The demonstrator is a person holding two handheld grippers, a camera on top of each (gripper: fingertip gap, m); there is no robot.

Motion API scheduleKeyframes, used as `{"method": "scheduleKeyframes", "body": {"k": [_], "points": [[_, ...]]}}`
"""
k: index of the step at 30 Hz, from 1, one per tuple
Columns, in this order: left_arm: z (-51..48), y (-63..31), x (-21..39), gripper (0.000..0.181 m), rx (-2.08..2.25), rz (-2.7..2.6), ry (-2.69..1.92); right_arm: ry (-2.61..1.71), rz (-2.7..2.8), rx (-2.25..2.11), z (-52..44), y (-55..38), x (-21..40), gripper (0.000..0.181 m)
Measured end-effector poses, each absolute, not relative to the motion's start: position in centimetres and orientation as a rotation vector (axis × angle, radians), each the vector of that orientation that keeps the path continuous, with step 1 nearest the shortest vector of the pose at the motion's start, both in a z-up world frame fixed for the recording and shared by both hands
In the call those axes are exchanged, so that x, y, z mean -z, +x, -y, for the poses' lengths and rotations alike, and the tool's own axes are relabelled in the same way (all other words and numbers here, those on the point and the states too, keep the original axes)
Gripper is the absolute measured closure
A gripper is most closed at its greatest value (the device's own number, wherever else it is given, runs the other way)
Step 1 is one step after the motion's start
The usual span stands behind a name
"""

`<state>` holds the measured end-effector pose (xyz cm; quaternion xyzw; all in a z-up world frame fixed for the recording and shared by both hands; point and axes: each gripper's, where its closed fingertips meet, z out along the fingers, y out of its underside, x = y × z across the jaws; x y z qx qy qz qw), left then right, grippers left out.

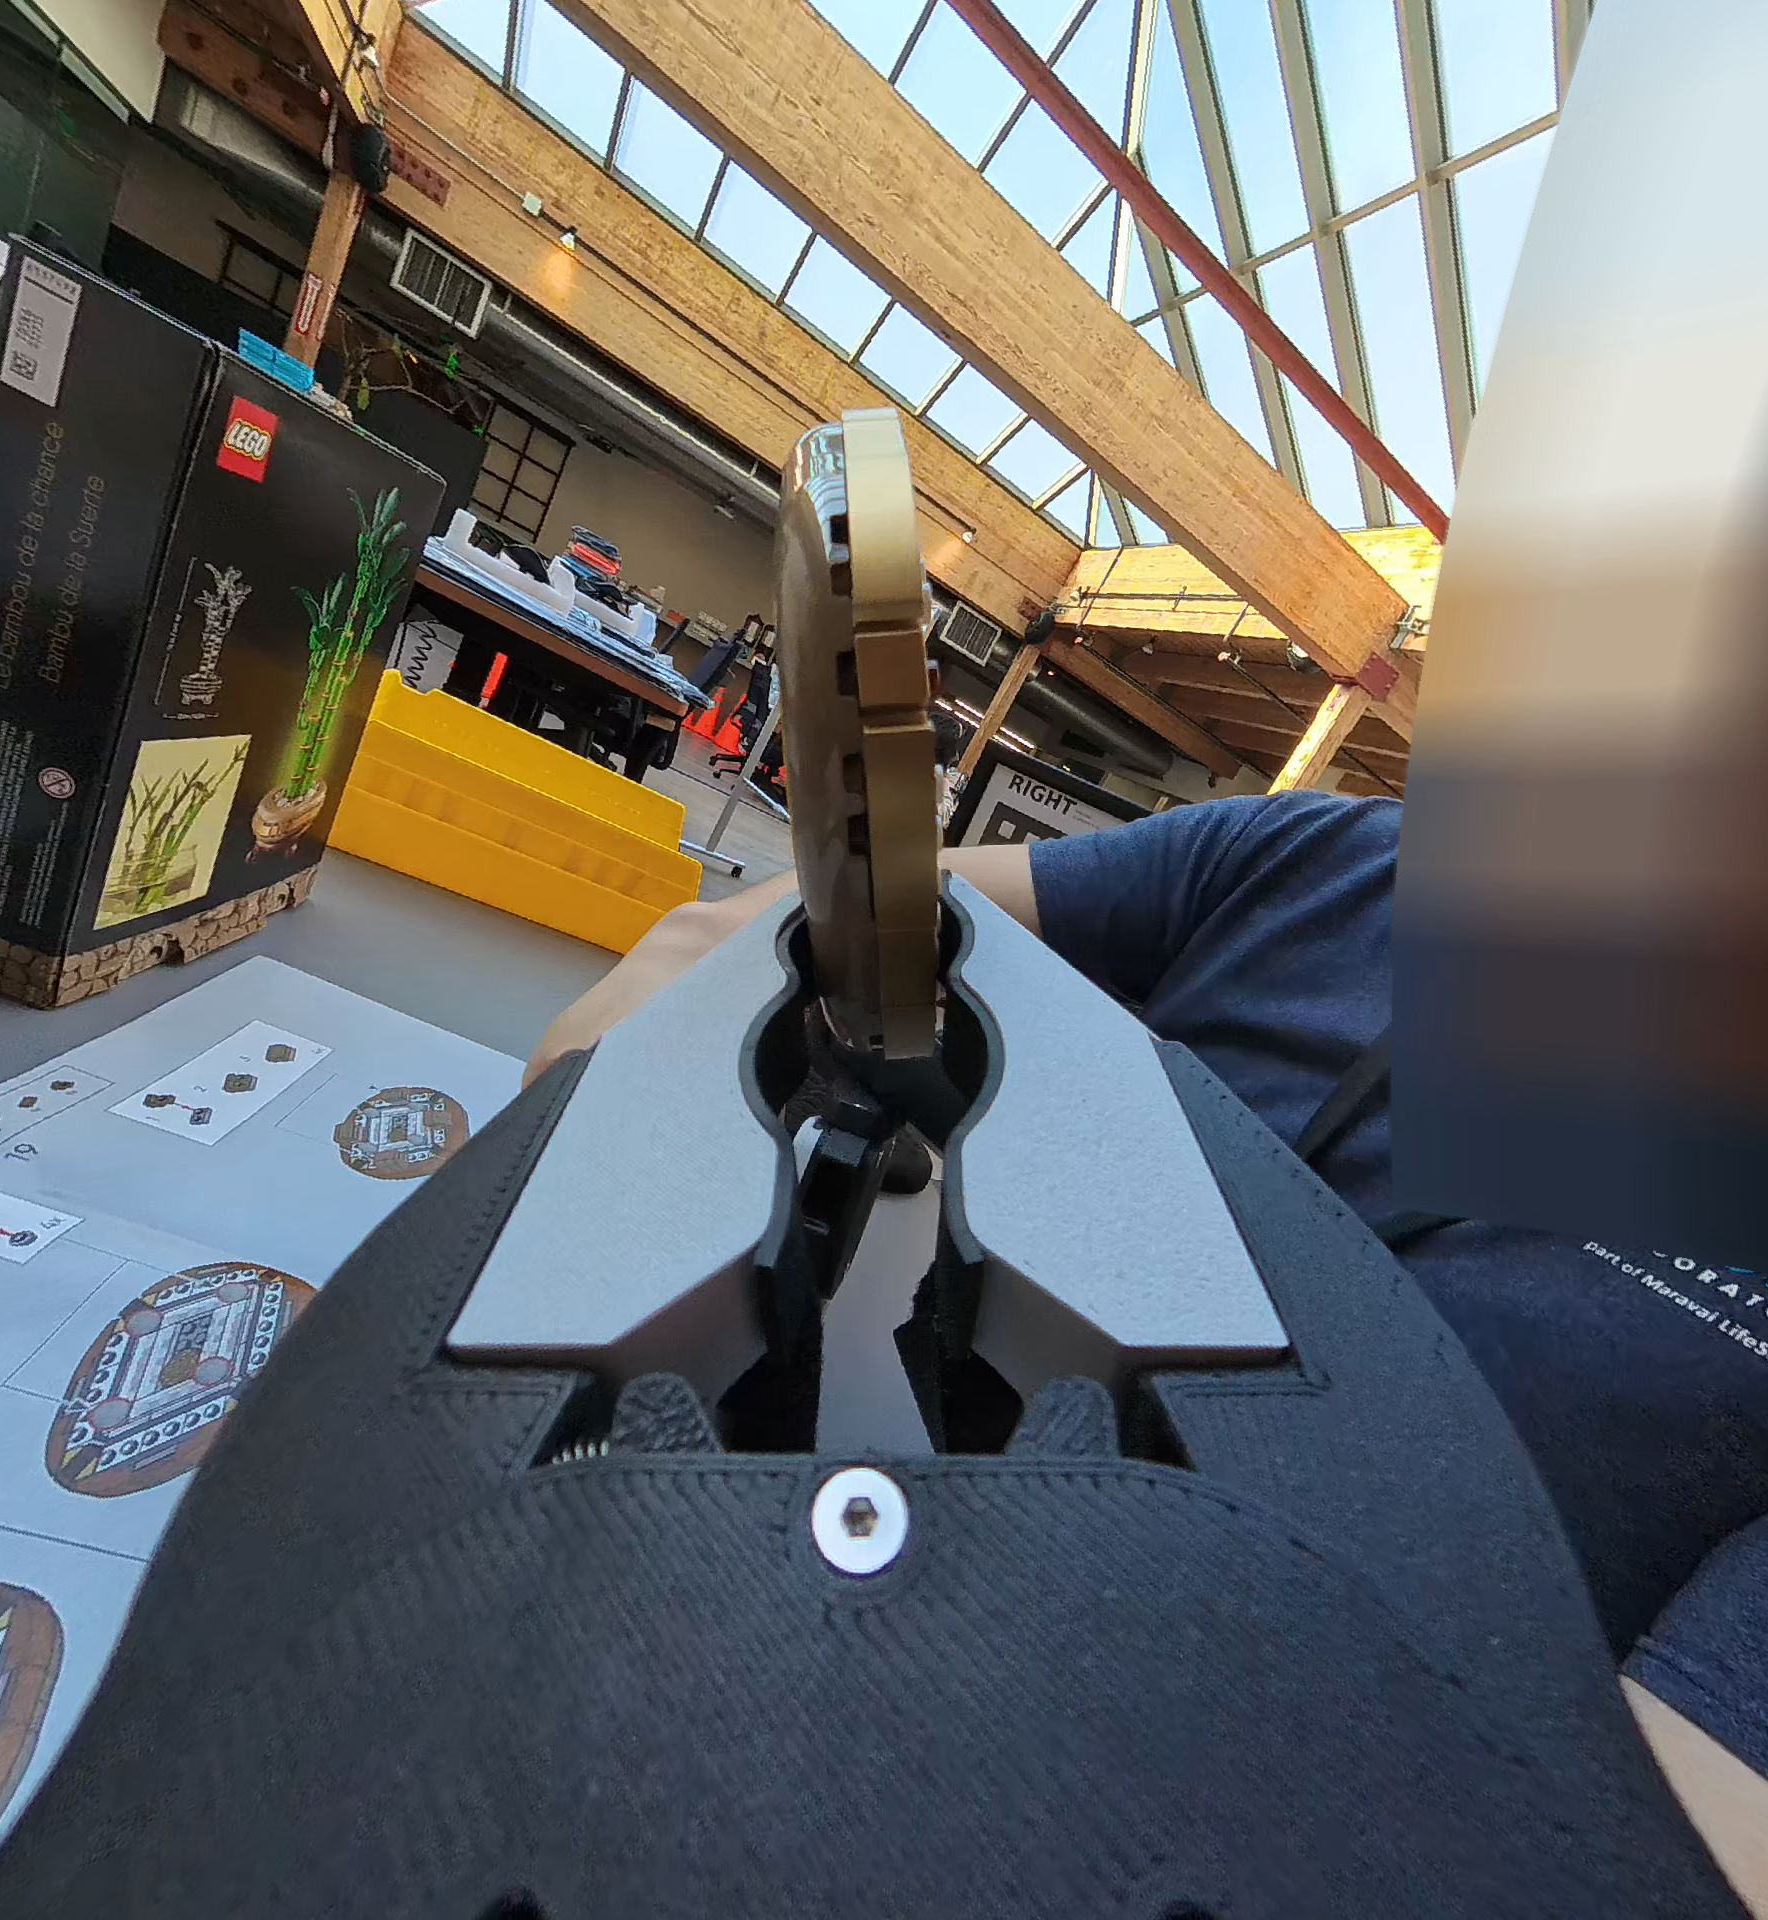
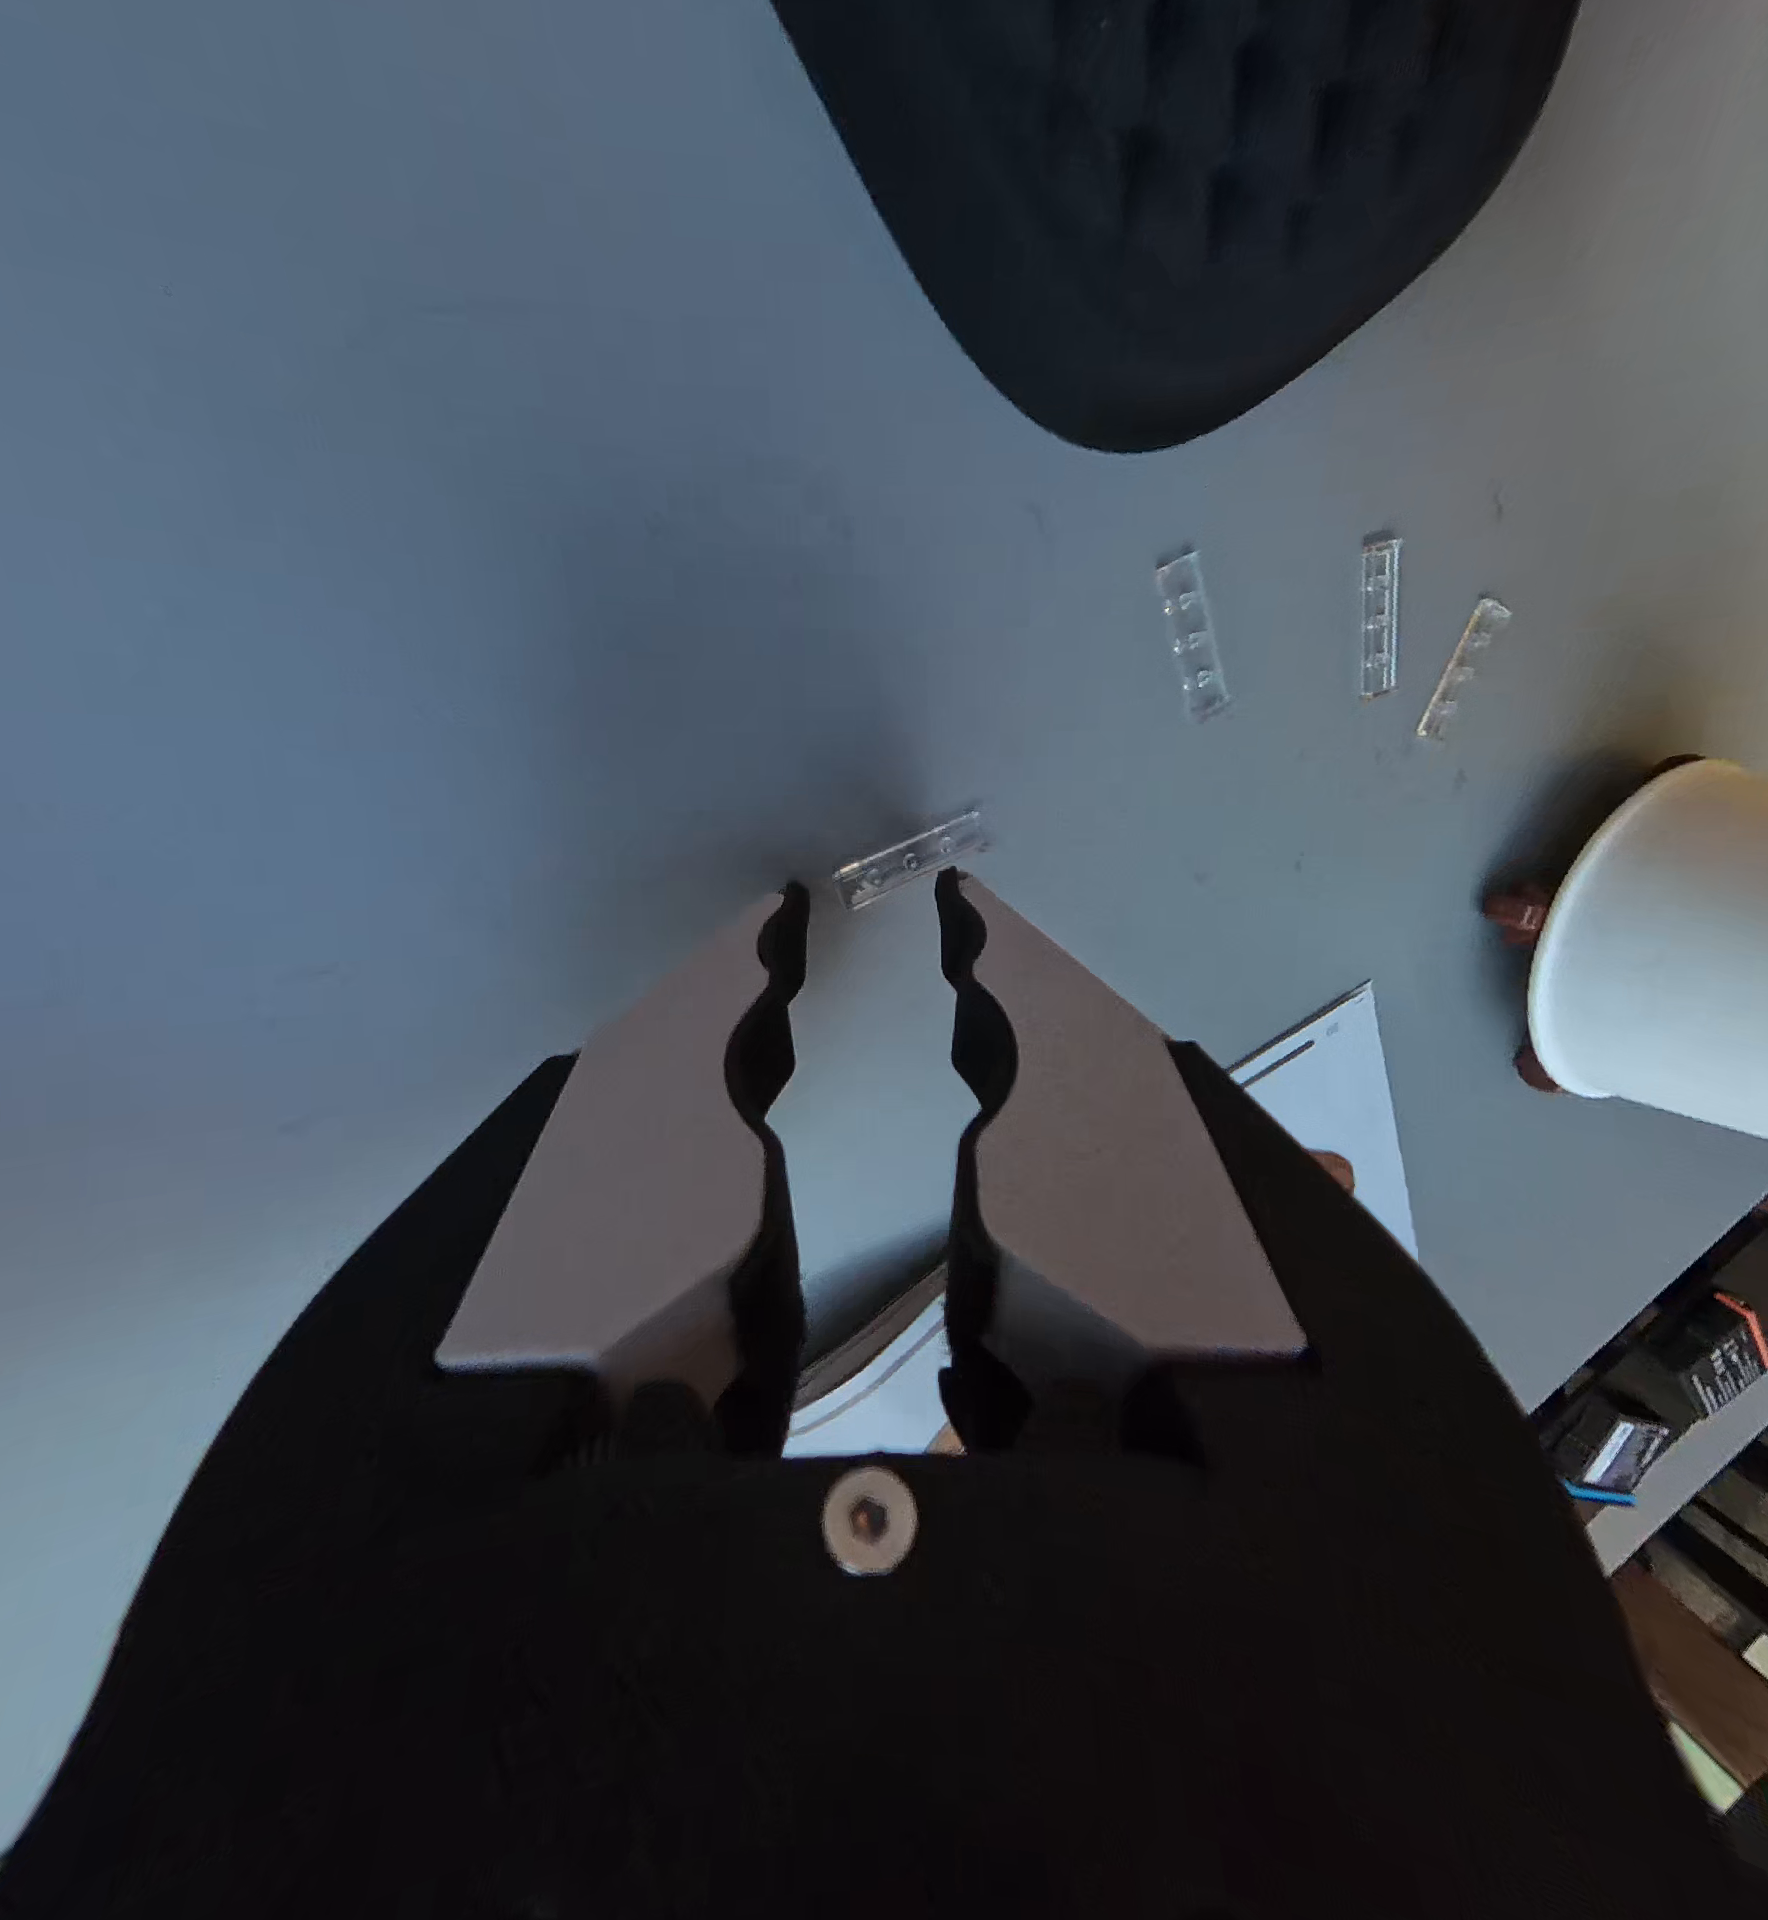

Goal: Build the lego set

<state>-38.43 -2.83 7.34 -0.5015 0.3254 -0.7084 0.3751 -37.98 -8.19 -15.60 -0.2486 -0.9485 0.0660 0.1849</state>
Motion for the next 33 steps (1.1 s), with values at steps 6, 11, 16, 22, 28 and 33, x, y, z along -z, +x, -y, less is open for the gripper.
{"method": "scheduleKeyframes", "body": {"k": [6,11,16,22,28,33], "points": [[3.1,-38.13,-7.33,0.163,1.806,-0.855,-1.289,-0.626,2.732,-0.205,8.48,-38.25,15.66,0.158],[3.03,-38.24,-7.3,0.163,1.815,-0.847,-1.289,-0.639,2.799,-0.218,8.58,-38.02,15.8,0.163],[3.26,-38.26,-7.5,0.163,1.813,-0.856,-1.28,-0.65,2.811,-0.235,8.56,-38.23,15.76,0.161],[3.2,-38.41,-7.52,0.163,1.805,-0.852,-1.281,-0.7,2.85,-0.273,8.64,-38.01,15.86,0.166],[3.29,-38.26,-7.46,0.163,1.812,-0.859,-1.282,-0.687,2.848,-0.271,8.62,-38.05,15.82,0.164],[3.29,-38.33,-7.47,0.163,1.813,-0.858,-1.282,-0.709,2.841,-0.286,8.48,-38.23,15.77,0.16]]}}
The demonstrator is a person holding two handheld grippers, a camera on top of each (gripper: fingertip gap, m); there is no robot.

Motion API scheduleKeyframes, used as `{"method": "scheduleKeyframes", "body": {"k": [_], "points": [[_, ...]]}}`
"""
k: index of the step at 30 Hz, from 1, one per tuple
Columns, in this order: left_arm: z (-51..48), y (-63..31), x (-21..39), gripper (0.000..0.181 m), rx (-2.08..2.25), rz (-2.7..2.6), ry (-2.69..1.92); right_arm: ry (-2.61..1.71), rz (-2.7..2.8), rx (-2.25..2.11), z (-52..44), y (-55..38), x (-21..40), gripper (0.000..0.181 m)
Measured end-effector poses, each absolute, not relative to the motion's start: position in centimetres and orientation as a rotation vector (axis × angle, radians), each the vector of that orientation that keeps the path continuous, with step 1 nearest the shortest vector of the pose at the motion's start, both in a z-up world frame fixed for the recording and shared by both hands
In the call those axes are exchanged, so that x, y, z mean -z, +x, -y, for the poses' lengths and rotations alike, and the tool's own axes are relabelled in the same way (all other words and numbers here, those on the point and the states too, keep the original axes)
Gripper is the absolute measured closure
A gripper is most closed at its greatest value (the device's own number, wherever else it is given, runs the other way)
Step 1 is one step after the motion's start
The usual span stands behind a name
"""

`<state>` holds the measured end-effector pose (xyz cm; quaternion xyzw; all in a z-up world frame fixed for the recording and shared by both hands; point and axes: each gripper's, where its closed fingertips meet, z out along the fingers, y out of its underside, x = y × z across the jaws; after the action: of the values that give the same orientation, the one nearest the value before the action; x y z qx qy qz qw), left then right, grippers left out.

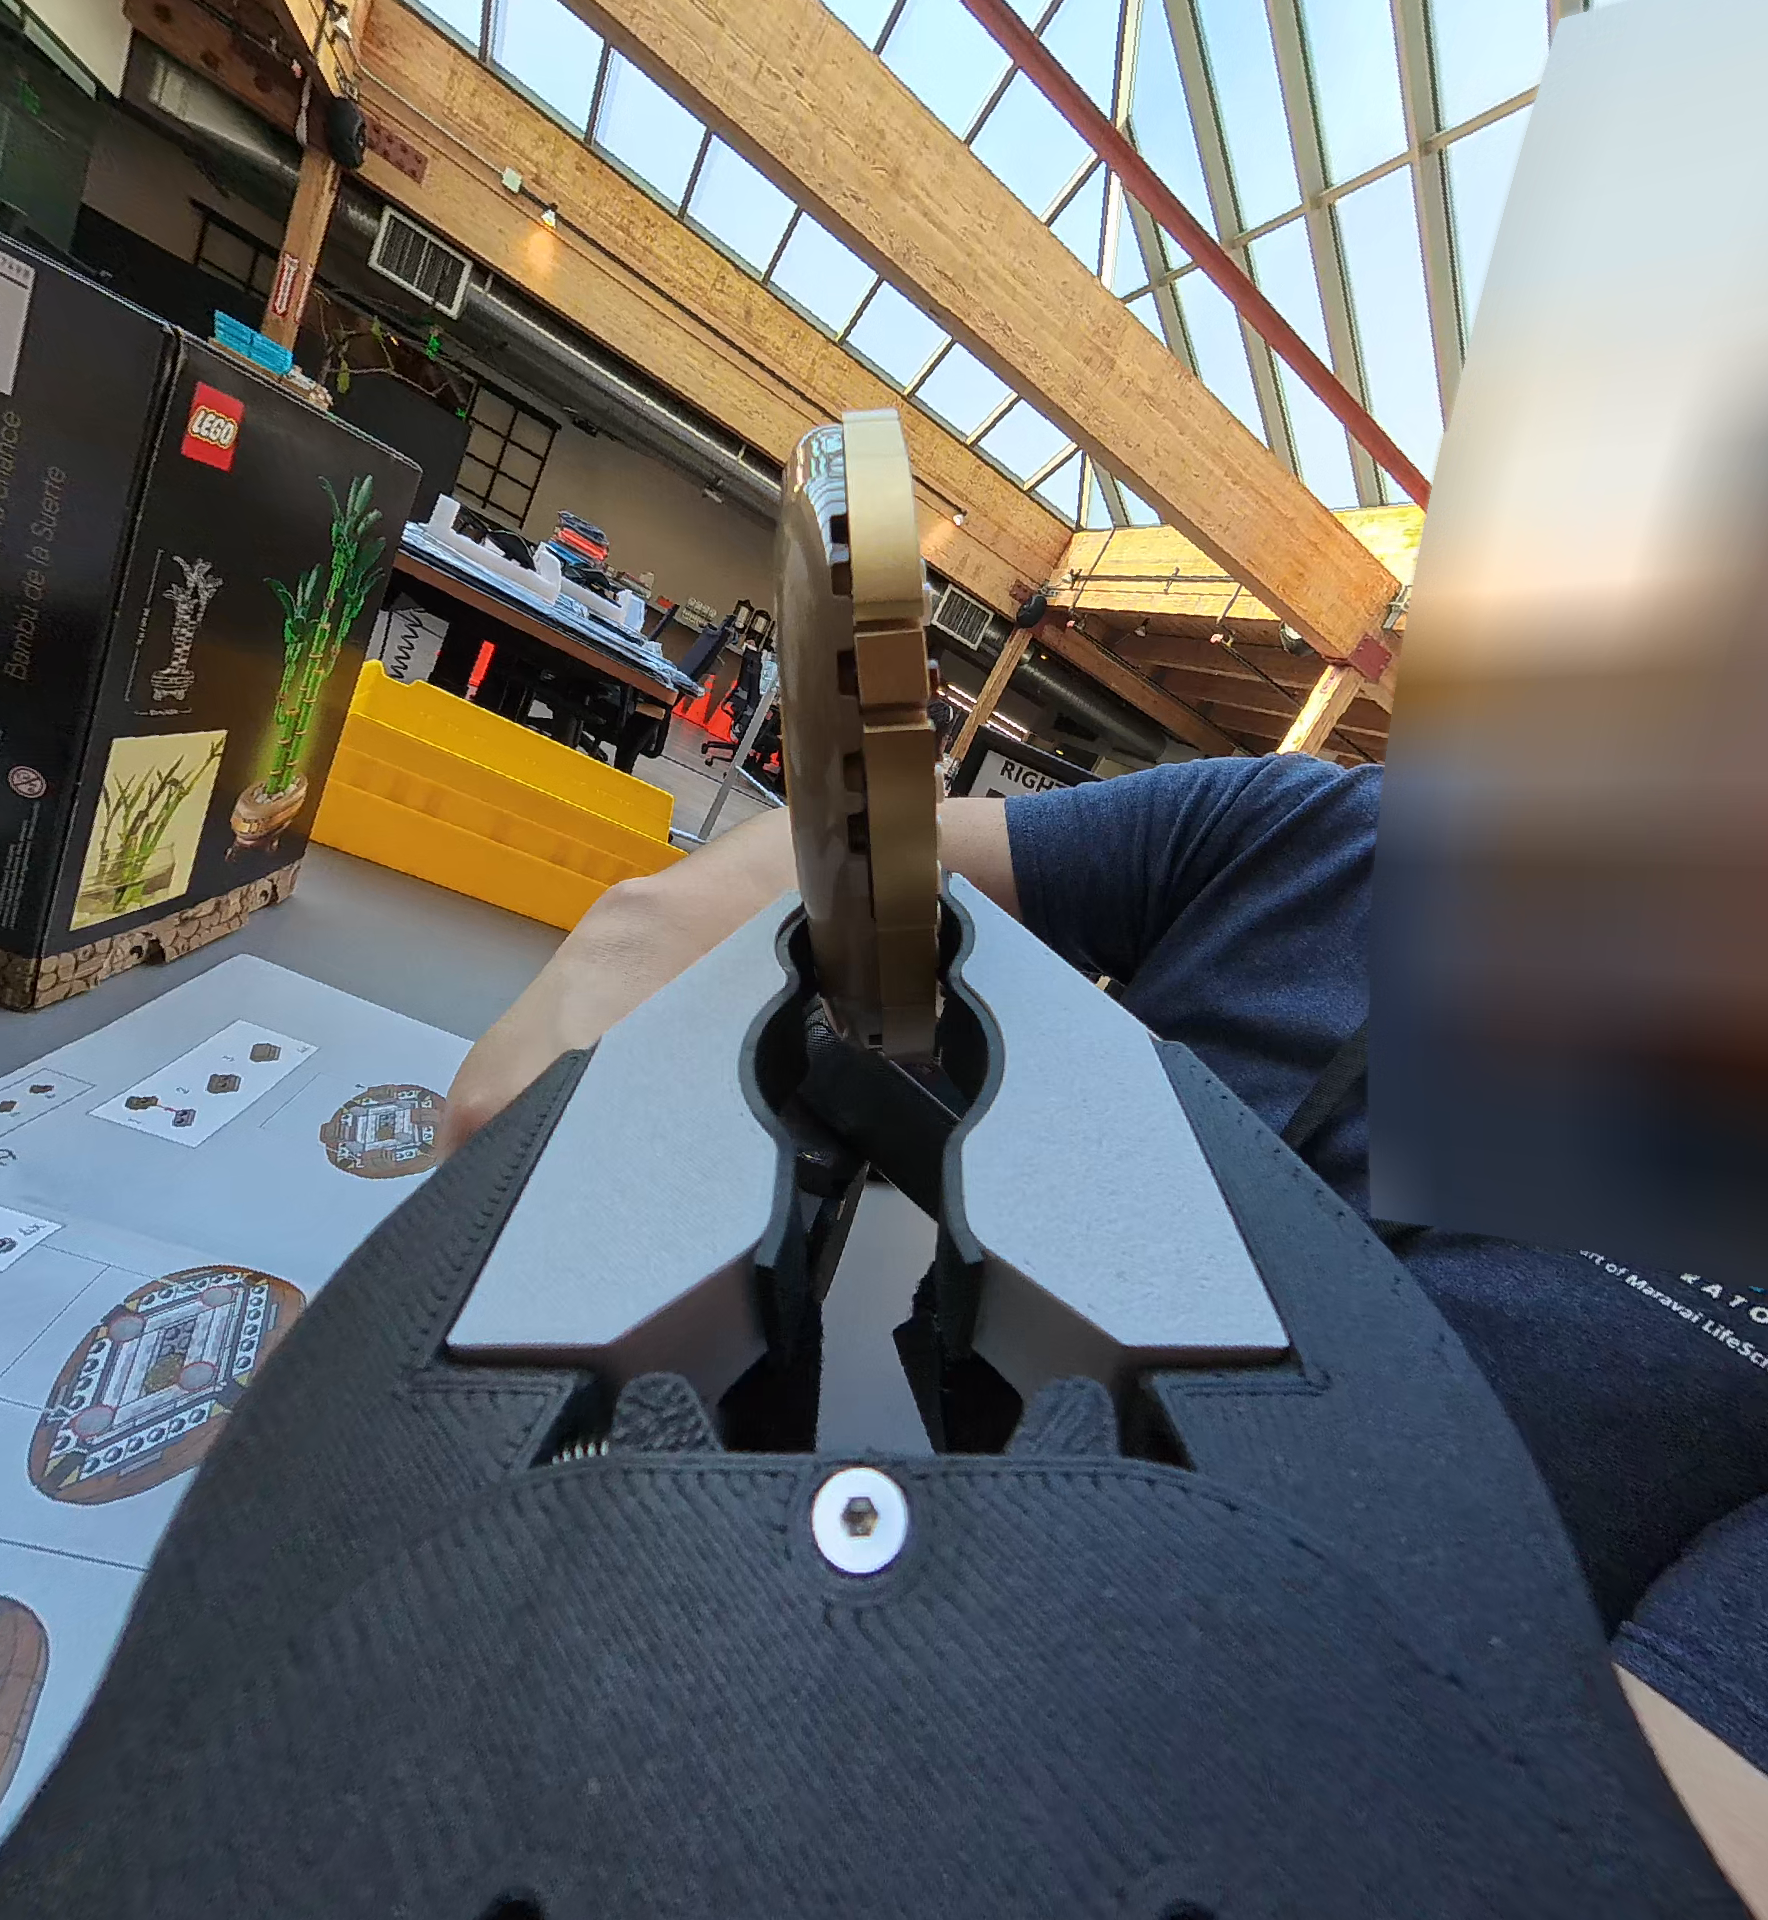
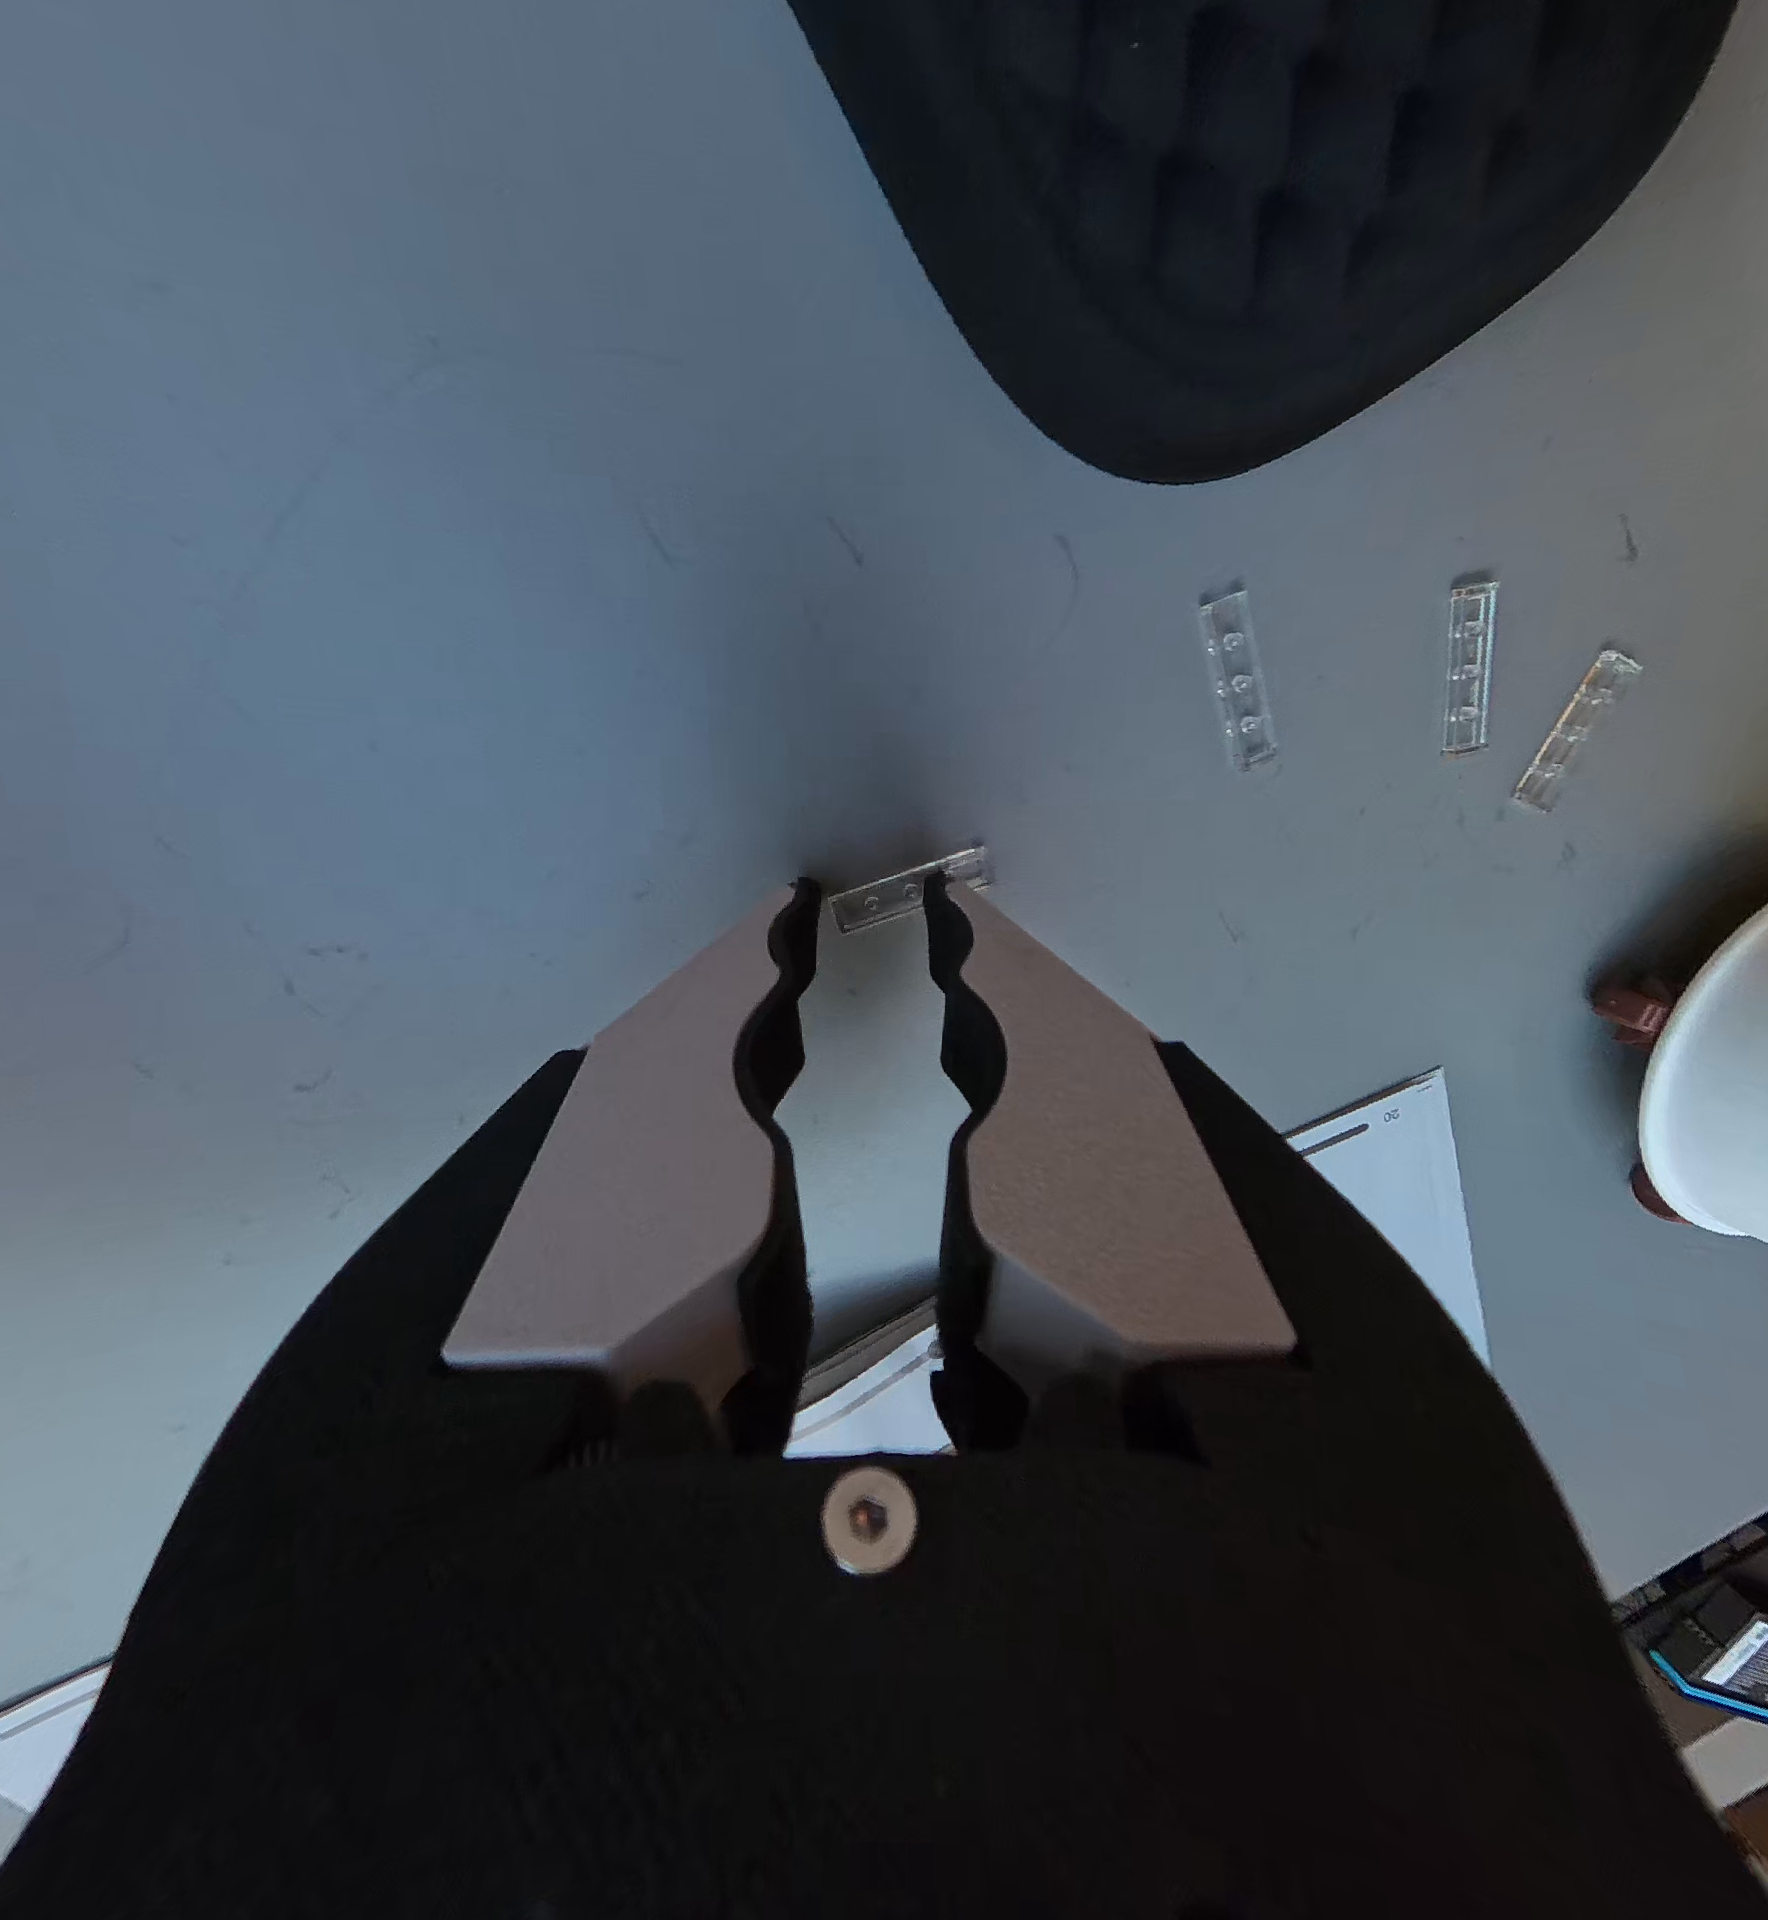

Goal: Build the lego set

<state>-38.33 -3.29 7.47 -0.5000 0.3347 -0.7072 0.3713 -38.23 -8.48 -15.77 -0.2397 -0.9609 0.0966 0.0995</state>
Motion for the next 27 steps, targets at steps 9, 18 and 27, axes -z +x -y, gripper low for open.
{"method": "scheduleKeyframes", "body": {"k": [9,18,27], "points": [[3.2,-38.33,-7.39,0.163,1.814,-0.853,-1.286,-0.744,2.842,-0.305,8.3,-38.42,15.81,0.161],[3.08,-38.3,-7.28,0.163,1.82,-0.848,-1.291,-0.763,2.802,-0.315,8.39,-38.22,15.87,0.167],[3.03,-38.16,-7.21,0.163,1.829,-0.846,-1.292,-0.834,2.739,-0.359,8.42,-38.12,15.94,0.172]]}}
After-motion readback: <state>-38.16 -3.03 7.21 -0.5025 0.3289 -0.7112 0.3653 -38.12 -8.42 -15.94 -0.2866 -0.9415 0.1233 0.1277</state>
